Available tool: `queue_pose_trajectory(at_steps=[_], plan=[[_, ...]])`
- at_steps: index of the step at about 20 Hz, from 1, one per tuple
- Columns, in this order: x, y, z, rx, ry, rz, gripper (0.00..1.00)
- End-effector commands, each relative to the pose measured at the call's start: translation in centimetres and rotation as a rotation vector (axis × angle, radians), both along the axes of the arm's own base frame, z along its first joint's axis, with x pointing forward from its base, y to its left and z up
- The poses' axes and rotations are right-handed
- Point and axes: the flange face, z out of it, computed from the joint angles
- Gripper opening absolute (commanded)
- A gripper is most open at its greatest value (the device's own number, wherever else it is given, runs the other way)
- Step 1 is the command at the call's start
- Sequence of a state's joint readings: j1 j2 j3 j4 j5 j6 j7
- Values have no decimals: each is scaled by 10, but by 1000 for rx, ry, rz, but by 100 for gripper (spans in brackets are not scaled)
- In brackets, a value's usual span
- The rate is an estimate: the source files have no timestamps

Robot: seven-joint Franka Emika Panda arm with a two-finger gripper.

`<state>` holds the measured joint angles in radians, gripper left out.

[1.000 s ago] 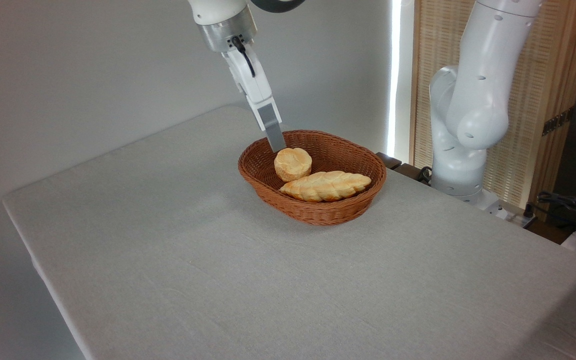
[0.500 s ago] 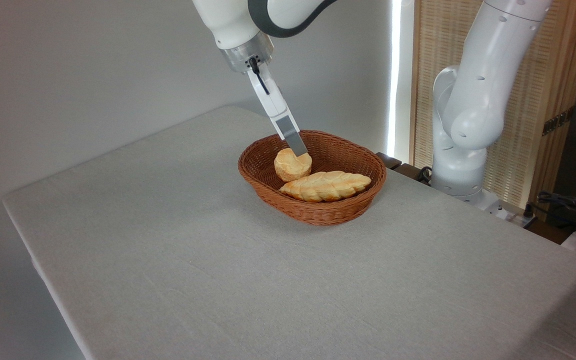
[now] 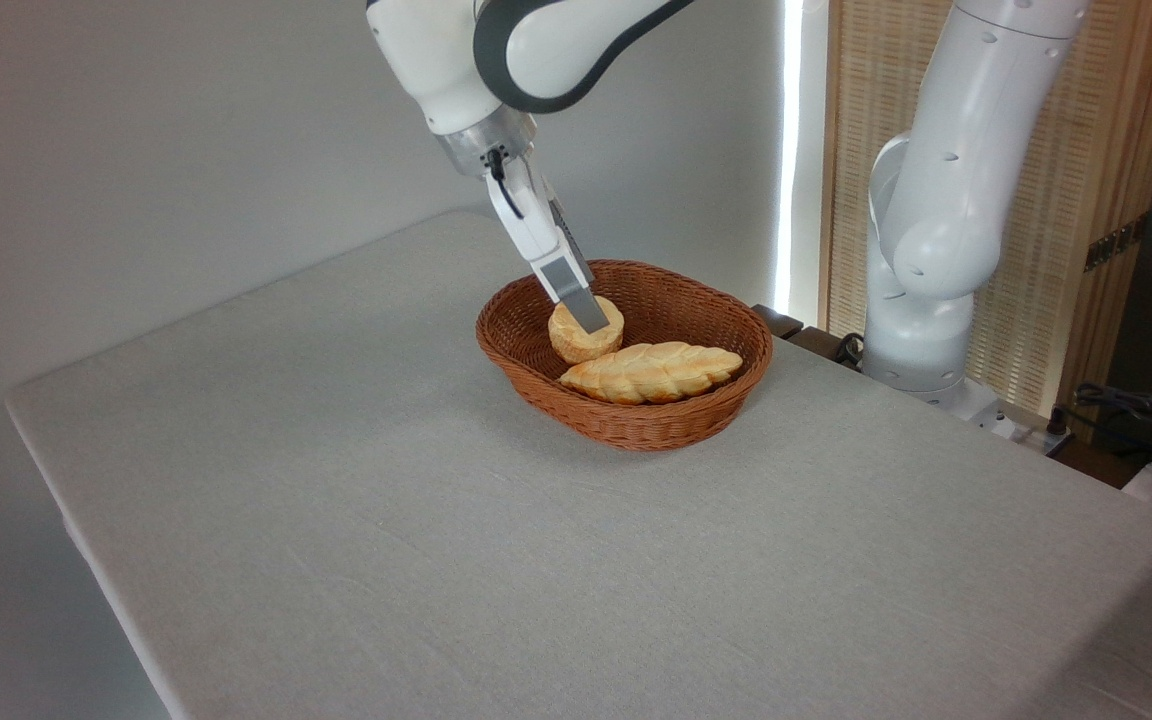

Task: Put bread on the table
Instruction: 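Lower the gripper onto the round bun and close on it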

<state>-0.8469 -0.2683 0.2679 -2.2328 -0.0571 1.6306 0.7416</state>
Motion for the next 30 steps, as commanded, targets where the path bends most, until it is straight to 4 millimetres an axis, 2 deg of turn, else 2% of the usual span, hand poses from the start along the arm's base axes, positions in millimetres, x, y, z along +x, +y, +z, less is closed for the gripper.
queue_pose_trajectory(at_steps=[1, 4, 7, 12, 13, 15, 16, 18, 23, 30], plan=[[8, -5, -18, 16, 2, -20, 100], [10, -7, -23, 22, 4, -19, 100], [12, -12, -41, 51, 27, -23, 100], [7, -22, -42, 56, 22, -43, 100], [6, -23, -43, 58, 22, -48, 95], [6, -24, -42, 57, 19, -49, 68], [6, -24, -42, 56, 19, -49, 59], [7, -24, -41, 55, 18, -48, 51], [8, -24, -38, 51, 14, -44, 51], [12, -23, -24, 40, 0, -35, 52]])
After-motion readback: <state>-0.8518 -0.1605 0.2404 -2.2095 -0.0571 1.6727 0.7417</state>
